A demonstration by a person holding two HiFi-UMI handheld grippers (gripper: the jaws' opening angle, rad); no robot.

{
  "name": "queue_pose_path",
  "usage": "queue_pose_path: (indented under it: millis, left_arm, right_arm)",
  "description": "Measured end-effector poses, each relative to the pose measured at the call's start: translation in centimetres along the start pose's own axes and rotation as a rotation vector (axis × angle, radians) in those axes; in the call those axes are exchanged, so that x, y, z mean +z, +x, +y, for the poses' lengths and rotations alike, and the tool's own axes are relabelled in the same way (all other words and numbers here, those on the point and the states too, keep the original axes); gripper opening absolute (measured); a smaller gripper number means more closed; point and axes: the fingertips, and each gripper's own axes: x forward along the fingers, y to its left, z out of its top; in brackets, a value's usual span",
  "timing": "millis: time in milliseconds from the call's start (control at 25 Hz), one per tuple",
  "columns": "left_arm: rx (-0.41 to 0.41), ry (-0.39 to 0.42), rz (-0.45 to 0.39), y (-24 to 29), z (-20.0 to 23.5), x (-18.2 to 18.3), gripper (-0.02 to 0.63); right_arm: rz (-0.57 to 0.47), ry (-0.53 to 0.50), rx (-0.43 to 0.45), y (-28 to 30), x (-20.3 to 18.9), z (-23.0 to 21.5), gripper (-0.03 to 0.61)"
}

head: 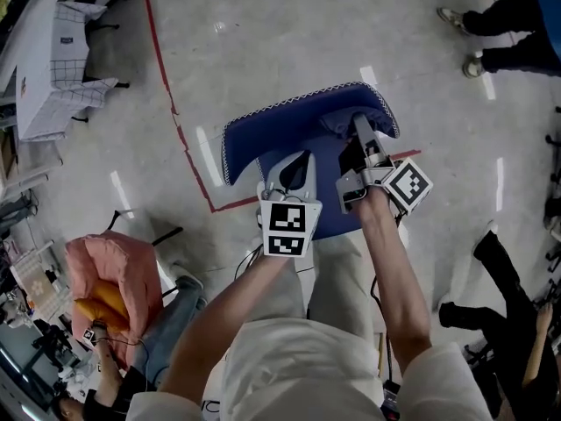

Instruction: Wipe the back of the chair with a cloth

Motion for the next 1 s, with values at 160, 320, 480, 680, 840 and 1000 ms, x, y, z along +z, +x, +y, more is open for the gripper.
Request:
queue_pose_path:
  millis: [160, 320, 480, 680, 840, 1000]
  left_arm:
    - [0.011, -0.009, -0.010, -0.9, 0.4, 0.6, 0.000]
    - [0.022, -0.004, -0.022, -1.7, 0.7, 1.1, 0.000]
    - [0.031, 0.001, -0.043, -2.7, 1.1, 2.4, 0.000]
    - [0.040, -0.005, -0.073, -4.9, 1.4, 4.7, 0.000]
    - [0.049, -0.002, -0.096, -6.7, 1.4, 6.0, 0.000]
    - [0.043, -0.015, -0.104, -9.0, 1.0, 7.0, 0.000]
  right_arm:
    - [0.059, -0.037, 0.032, 0.3, 0.0, 1.9, 0.060]
    - [0.083, -0.067, 0.051, 0.9, -0.4, 3.8, 0.060]
    - [0.104, -0.102, 0.088, 1.3, -0.9, 5.9, 0.060]
    - [0.139, -0.250, 0.119, -0.2, -1.3, 9.5, 0.060]
    - [0.169, -0.401, 0.149, -1.8, -1.4, 12.1, 0.061]
    - [0.158, -0.568, 0.160, -3.9, -1.9, 15.3, 0.061]
